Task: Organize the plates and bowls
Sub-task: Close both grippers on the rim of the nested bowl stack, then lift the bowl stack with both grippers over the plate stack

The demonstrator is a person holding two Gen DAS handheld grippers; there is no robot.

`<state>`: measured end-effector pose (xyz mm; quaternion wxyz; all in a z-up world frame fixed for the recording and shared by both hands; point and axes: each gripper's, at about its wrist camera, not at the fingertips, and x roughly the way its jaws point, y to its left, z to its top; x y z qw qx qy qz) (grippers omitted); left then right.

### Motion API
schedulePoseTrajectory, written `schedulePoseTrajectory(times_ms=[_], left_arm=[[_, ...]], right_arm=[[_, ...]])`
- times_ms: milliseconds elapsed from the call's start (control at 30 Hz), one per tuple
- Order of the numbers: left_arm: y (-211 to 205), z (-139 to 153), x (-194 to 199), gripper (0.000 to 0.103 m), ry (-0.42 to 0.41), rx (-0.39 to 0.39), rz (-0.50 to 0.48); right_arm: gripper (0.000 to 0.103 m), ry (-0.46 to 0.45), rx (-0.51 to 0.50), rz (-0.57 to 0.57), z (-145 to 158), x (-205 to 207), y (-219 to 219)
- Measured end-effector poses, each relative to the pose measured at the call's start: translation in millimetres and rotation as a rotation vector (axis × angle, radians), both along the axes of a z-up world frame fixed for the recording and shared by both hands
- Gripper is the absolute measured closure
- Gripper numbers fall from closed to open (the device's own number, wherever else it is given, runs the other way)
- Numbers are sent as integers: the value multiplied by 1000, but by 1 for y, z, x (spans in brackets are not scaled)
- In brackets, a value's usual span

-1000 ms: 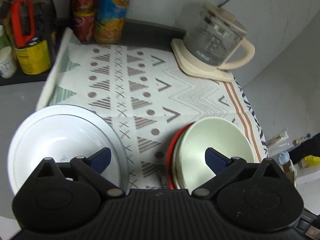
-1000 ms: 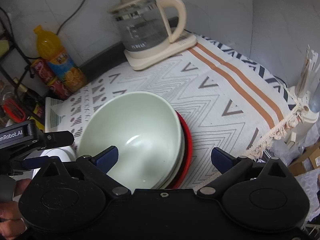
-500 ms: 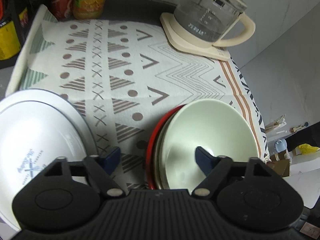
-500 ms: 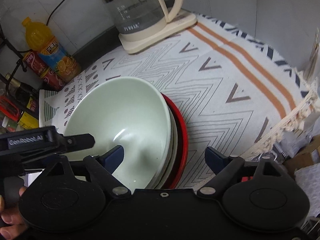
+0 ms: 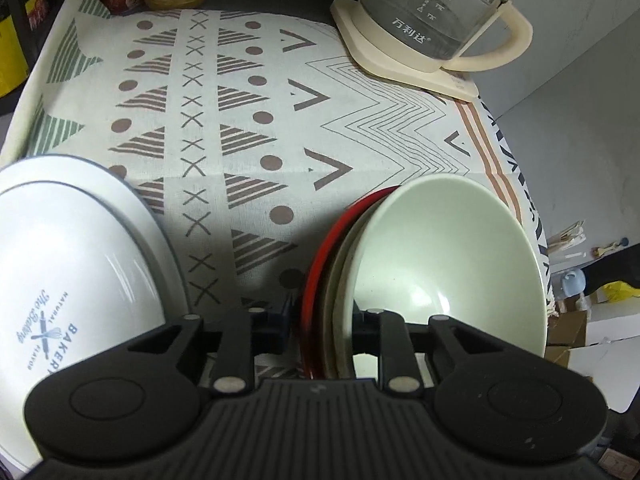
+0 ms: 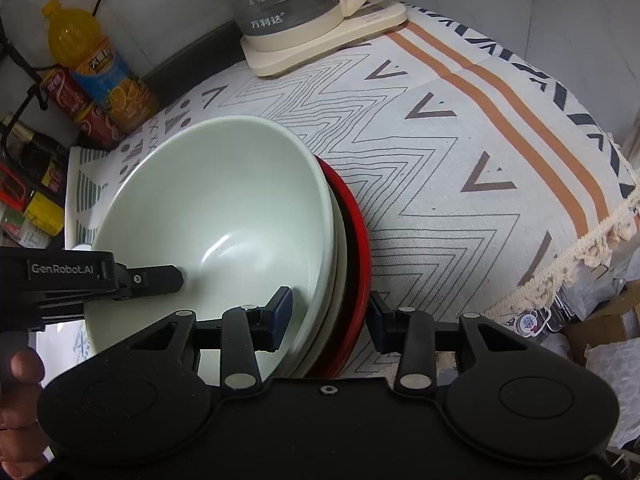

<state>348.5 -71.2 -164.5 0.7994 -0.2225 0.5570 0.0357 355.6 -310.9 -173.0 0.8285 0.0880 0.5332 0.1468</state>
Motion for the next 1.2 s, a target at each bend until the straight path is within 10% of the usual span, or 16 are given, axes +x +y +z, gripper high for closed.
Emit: schedulePoseTrajectory(times_ms=[1200], left_arm=[[63,82,-29,80,-176,16,153]], right_arm=[[74,-128,148,88,64,13,53]])
